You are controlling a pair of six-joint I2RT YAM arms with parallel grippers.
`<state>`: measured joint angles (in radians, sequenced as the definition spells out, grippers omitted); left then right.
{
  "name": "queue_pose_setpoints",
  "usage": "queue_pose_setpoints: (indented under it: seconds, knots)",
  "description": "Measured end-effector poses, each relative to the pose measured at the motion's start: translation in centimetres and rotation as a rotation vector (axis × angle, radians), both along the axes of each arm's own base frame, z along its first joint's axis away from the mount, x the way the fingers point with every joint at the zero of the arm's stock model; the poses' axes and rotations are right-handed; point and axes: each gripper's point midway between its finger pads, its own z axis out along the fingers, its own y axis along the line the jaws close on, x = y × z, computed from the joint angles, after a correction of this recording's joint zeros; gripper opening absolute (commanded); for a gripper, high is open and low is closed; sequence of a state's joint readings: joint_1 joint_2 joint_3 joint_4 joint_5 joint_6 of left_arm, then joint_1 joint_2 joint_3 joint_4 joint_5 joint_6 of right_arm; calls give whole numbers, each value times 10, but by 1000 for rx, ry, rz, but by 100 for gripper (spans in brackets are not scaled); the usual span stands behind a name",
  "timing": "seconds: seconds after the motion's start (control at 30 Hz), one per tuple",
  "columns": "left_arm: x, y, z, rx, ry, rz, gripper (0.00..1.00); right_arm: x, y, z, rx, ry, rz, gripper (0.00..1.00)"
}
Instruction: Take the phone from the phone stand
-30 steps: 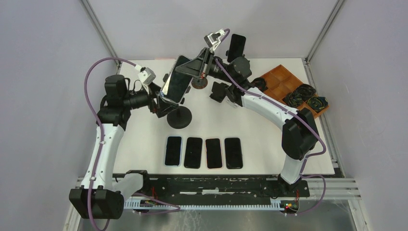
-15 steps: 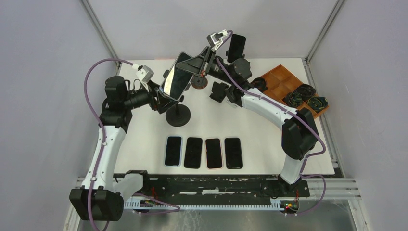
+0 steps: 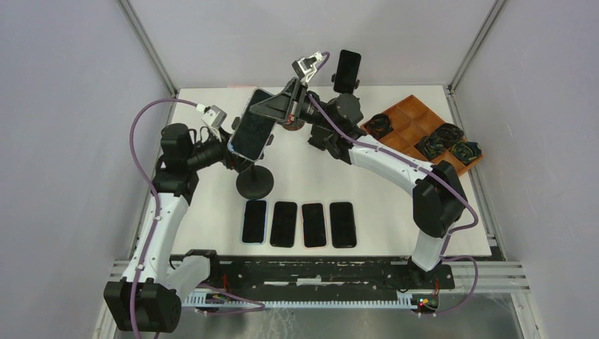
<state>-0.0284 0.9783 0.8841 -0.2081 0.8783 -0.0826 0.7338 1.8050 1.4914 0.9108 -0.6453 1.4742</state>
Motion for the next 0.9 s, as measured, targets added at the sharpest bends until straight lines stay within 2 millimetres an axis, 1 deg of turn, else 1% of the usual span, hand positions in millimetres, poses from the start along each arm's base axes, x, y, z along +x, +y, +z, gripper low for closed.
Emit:
queue_pose_setpoints:
  seconds: [0.13, 0.3, 0.33, 0.43, 0.47, 0.5, 0.53, 0.57, 0.6, 0.77, 0.9]
  knots:
    - [0, -7, 7, -39, 10, -17, 70, 0, -2, 0, 14, 15, -13, 0]
    - [-7, -21, 10, -72, 30, -73, 48, 3, -3, -1, 20, 33, -27, 0]
    - [-9, -23, 11, -76, 28, -84, 46, 2, -3, -1, 20, 34, -26, 0]
    - [-13, -26, 13, -84, 28, -108, 42, 5, -4, 3, 40, 47, -39, 0]
    - [-14, -27, 14, -89, 33, -115, 36, 5, -5, 3, 43, 50, -38, 0]
    - [-15, -27, 14, -91, 33, -119, 26, 4, -5, 4, 47, 51, -35, 0]
    - [-16, -28, 15, -93, 28, -127, 11, 4, -5, 4, 50, 50, -35, 0]
    - [-17, -28, 16, -93, 25, -135, 5, 5, -6, 4, 57, 53, -41, 0]
    - [-19, -29, 17, -96, 31, -142, 3, 5, -6, 4, 61, 57, -41, 0]
    - [-26, -30, 19, -68, 40, -170, 2, 8, -12, 3, 82, 64, -43, 0]
    - [-33, -29, 11, -39, 67, -186, 2, 12, -19, -7, 76, 76, -41, 0]
